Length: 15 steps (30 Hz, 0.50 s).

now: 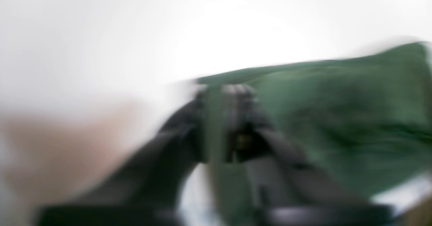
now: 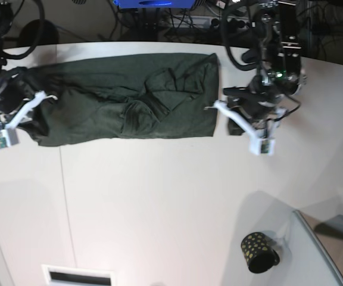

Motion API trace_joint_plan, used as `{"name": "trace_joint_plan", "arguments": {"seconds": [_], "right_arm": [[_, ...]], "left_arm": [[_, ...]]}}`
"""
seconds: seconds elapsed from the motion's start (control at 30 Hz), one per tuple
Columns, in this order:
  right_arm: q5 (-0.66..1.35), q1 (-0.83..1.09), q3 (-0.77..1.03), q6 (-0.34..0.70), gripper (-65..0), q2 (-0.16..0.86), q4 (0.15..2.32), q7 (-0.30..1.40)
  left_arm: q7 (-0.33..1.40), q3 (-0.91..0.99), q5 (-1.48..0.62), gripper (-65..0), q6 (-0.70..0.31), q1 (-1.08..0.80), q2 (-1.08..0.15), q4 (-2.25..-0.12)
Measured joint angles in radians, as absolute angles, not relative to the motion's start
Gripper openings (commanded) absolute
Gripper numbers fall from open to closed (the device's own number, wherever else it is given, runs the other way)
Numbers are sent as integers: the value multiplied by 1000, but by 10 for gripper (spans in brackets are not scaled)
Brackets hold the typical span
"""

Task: Layout the t-shirt on the table in an organized manner, then fold the t-shirt properly
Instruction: 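Fold the shirt end with the left gripper toward the right gripper, then grasp the other strip end with the right gripper and fold it inward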

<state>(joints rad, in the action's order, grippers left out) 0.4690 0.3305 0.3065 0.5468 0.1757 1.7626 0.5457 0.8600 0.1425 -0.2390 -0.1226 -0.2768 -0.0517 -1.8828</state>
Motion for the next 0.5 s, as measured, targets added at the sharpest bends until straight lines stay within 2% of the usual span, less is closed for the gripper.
{"name": "trace_joint_plan", "arguments": {"seconds": [0.13,0.3,0.5], "right_arm": [[463,333,49,555,-630,219,1791,575],[472,233,-200,550,-485,214,1793,672],[463,149,-269,548,-323,150,1670,698]], "left_arm": [[861,411,-258,-650,-134,-357,-90,-1884],[858,612,-254,-650,-134,-464,-149,-1876],[855,753,-262,-650,-142,-508,-145,-1875]]}}
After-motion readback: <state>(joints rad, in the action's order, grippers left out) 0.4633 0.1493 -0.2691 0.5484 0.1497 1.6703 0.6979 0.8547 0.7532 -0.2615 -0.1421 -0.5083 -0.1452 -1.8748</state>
